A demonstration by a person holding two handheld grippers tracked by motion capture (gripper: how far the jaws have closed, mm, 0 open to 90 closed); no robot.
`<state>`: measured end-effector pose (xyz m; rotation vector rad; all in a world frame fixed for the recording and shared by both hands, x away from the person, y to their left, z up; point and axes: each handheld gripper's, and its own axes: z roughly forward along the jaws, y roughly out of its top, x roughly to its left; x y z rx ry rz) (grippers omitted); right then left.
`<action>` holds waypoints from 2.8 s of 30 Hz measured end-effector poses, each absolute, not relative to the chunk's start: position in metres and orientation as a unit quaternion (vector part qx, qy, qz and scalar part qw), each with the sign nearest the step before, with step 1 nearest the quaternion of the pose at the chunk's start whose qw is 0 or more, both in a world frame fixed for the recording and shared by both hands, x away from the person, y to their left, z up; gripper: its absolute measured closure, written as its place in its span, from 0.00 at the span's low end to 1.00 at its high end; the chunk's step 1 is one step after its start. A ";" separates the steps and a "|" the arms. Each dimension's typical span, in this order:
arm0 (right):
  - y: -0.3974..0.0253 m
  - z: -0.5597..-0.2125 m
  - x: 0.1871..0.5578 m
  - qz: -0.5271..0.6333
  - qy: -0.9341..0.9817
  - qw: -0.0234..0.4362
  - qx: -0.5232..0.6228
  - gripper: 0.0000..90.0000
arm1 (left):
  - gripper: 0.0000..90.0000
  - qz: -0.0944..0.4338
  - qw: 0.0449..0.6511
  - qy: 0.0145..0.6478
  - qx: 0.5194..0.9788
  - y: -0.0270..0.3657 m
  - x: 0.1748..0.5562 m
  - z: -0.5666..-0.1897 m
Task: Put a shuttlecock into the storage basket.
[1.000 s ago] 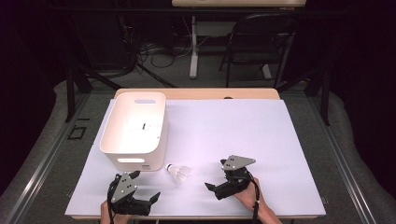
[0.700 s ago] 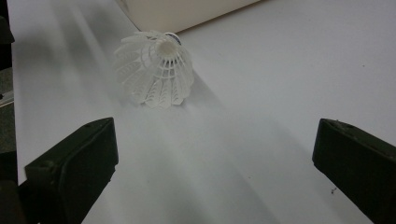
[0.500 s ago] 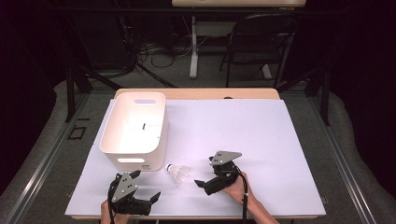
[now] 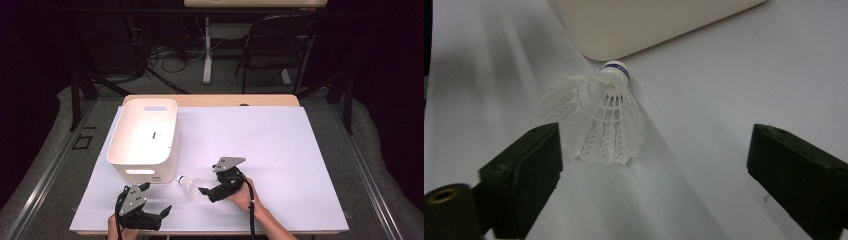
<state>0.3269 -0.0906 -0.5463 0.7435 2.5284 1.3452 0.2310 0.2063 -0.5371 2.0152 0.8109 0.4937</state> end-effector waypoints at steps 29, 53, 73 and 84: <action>-0.056 -0.556 0.333 0.402 0.874 0.110 0.248 0.98 | 0.00 0.197 0.433 0.327 0.817 0.205 0.232 -0.540; -0.076 -0.533 0.325 0.414 0.869 0.116 0.243 1.00 | 0.00 0.199 0.435 0.331 0.814 0.207 0.233 -0.541; -0.102 -0.521 0.328 0.404 0.867 0.132 0.260 1.00 | 0.00 0.202 0.434 0.328 0.814 0.206 0.232 -0.540; -0.112 -0.515 0.331 0.400 0.864 0.141 0.270 1.00 | 0.00 0.205 0.435 0.327 0.814 0.206 0.231 -0.540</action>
